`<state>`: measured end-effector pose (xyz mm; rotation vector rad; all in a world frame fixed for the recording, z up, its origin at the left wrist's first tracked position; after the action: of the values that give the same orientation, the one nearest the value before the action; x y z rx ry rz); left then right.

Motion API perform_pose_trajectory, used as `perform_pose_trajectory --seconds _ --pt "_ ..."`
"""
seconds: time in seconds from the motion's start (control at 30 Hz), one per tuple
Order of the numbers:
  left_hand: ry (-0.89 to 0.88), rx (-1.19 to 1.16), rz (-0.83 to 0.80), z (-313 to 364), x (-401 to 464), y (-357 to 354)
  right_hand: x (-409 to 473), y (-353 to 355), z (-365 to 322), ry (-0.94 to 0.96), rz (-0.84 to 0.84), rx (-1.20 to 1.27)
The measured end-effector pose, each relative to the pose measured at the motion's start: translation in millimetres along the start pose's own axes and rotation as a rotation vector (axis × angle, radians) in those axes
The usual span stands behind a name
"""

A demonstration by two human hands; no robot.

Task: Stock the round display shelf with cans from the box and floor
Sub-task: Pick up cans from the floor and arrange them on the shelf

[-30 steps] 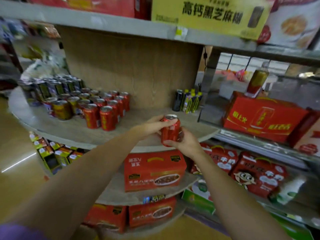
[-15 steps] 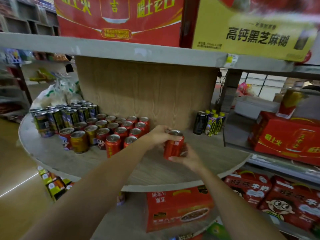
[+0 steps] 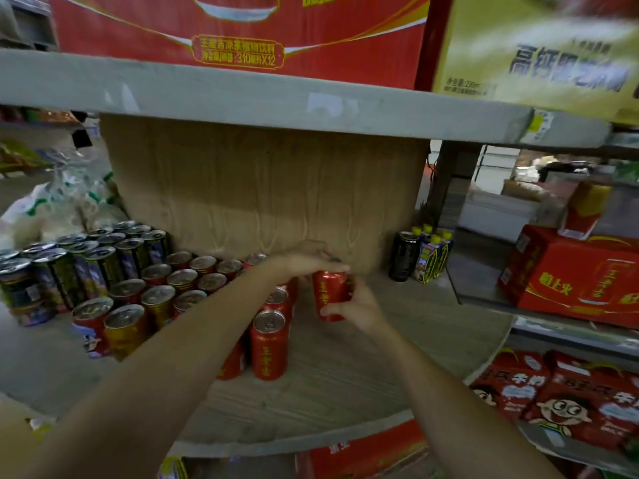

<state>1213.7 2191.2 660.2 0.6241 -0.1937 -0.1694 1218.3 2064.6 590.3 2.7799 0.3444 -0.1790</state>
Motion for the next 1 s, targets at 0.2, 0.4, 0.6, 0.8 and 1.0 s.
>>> perform_pose_trajectory --seconds 0.2,0.4,0.6,0.8,1.0 --pt "-0.111 0.121 -0.102 1.1 17.3 13.2 15.1 -15.6 3.5 -0.061 -0.12 0.024" --pt "-0.143 0.32 -0.065 -12.3 36.7 6.9 38.9 -23.5 18.0 -0.143 -0.062 -0.065" --pt "-0.113 0.496 -0.127 -42.1 51.6 0.4 58.3 -40.5 26.0 -0.134 0.109 -0.283" --pt "-0.186 0.516 -0.146 -42.7 50.9 27.1 76.1 -48.9 16.1 -0.087 0.165 -0.418" --pt "-0.223 0.553 -0.185 -47.9 49.4 34.2 97.1 -50.1 14.3 -0.12 0.174 -0.426"
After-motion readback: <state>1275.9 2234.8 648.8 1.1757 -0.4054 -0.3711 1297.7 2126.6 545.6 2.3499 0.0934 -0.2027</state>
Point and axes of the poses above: each hand's wrist, its own x-axis towards the middle knuckle, its own y-axis out of the back of the hand, z = x × y, the point moved 10 cm from there along x, towards the middle knuckle, and after that the axes turned 13 degrees about -y, right-handed, at the moved point
